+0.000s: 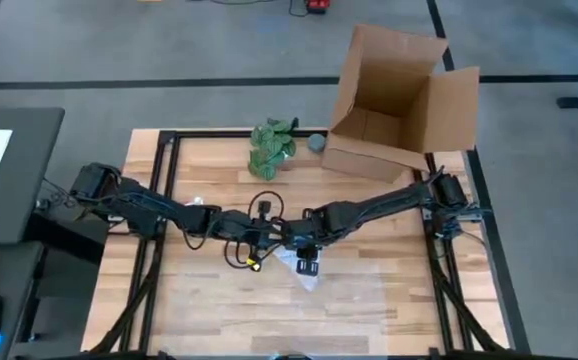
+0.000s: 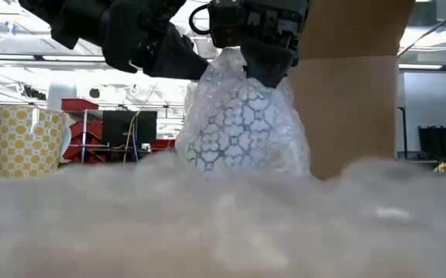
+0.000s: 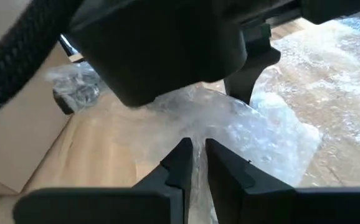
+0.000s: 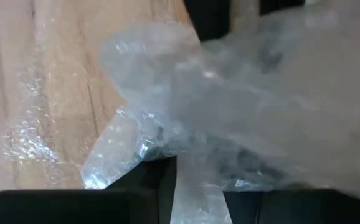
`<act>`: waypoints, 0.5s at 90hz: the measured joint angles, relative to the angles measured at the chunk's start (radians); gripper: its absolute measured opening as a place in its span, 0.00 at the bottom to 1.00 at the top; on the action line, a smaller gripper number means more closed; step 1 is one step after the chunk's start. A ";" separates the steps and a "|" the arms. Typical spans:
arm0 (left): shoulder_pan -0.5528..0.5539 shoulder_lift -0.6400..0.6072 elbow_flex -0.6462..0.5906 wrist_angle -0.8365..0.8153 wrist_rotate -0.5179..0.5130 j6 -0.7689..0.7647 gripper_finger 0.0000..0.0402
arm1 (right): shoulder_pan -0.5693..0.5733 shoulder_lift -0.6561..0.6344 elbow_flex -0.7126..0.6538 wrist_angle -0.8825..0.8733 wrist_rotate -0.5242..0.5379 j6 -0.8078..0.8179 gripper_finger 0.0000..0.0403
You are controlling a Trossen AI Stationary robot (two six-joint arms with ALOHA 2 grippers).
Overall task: Wrap mug
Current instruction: Wrap the blue cup with the bubble wrap
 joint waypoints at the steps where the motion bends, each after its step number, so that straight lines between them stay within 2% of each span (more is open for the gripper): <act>1: 0.000 0.000 0.000 0.001 0.004 0.001 0.07 | 0.001 0.000 0.000 -0.002 0.000 0.000 0.25; 26: -0.001 0.000 0.000 0.009 0.025 -0.013 0.11 | 0.029 -0.019 0.001 -0.026 0.005 0.000 0.25; 45: -0.001 0.000 0.000 0.009 0.025 -0.013 0.11 | 0.032 -0.013 0.001 0.082 0.047 -0.015 0.25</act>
